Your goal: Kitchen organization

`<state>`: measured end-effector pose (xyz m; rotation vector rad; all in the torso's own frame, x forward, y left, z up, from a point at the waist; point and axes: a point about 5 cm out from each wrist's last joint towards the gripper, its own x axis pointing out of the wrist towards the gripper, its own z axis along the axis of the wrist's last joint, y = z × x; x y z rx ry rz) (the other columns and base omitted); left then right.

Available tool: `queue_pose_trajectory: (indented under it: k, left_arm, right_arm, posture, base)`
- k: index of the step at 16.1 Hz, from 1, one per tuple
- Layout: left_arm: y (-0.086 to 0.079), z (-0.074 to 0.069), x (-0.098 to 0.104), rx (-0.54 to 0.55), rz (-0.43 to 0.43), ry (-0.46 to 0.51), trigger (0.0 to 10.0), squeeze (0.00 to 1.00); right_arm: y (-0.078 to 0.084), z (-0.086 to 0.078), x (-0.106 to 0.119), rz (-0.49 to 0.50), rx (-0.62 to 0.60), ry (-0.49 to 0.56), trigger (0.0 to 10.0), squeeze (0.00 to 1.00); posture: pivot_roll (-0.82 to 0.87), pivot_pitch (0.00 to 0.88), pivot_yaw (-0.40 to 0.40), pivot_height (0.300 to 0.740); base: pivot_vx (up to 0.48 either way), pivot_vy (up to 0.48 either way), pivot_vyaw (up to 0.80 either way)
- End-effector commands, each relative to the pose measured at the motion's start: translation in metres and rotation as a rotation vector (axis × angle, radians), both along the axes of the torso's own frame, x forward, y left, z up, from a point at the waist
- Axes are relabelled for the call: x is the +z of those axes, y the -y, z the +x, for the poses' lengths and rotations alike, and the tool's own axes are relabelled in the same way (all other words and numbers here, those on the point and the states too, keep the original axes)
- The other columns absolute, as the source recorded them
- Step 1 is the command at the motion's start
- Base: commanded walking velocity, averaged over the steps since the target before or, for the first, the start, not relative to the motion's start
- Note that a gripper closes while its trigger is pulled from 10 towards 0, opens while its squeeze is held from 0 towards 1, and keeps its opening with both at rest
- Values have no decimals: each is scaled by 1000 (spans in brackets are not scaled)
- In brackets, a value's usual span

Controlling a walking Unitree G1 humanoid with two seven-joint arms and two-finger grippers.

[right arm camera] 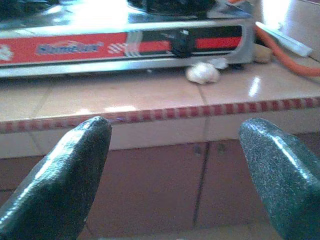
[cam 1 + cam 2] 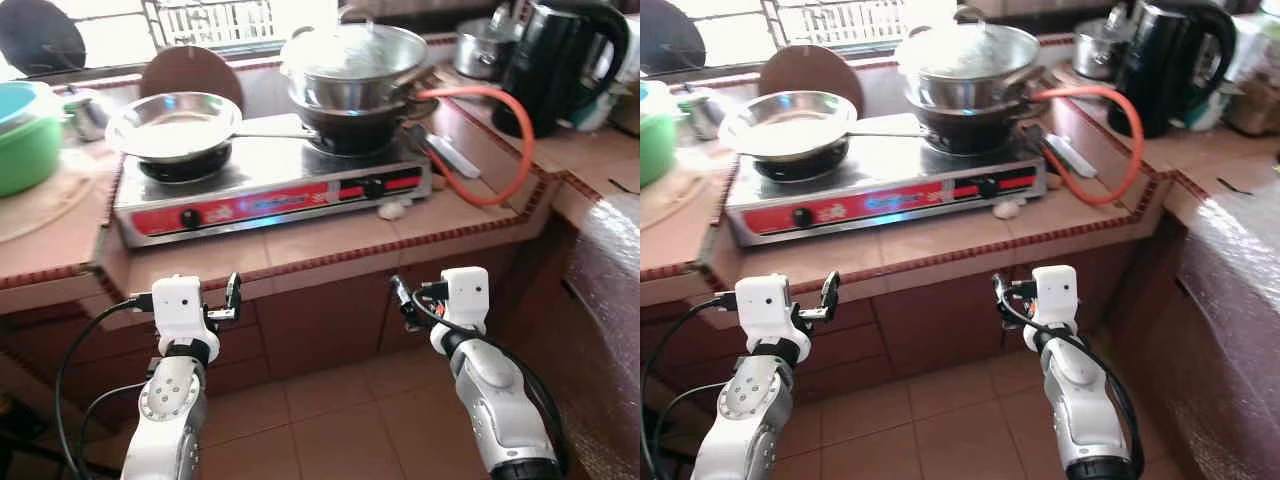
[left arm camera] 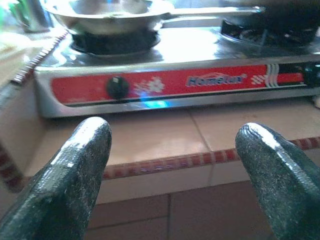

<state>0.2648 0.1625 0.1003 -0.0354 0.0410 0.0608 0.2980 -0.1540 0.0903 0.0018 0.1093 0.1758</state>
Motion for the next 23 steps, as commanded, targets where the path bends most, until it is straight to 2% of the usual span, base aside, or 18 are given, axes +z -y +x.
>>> queue_pose_trajectory:
  k: [1,3,8,18,22,23]
  left_arm:
    - [1,-1,0,0,22,-2,10000,0]
    - [3,-1,-1,-27,49,-6,10000,0]
    - [3,-3,-2,-22,41,-7,10000,0]
    - [4,-3,-2,-32,64,-6,10000,0]
    - [5,-4,-2,-42,71,-7,10000,0]
    - [5,-4,-2,-42,71,-7,10000,0]
  right_arm:
    - [-2,2,3,4,10,9,10000,0]
    - [-1,1,3,2,5,9,10000,0]
    - [-1,-3,1,2,2,0,10000,0]
    - [-4,-1,3,11,23,7,10000,0]
    - [-5,-1,4,-5,29,5,10000,0]
    - [-5,-1,1,21,21,-20,10000,0]
  posture:
    - [-96,0,59,740]
    - [-106,0,61,740]
    - [-105,0,62,740]
    - [-97,0,56,740]
    - [-99,0,57,740]
    - [-101,0,58,740]
  base:
    - [0,0,0]
    - [0,0,-800]
    - [0,0,-800]
    - [0,0,-800]
    - [0,0,-113]
    - [0,0,0]
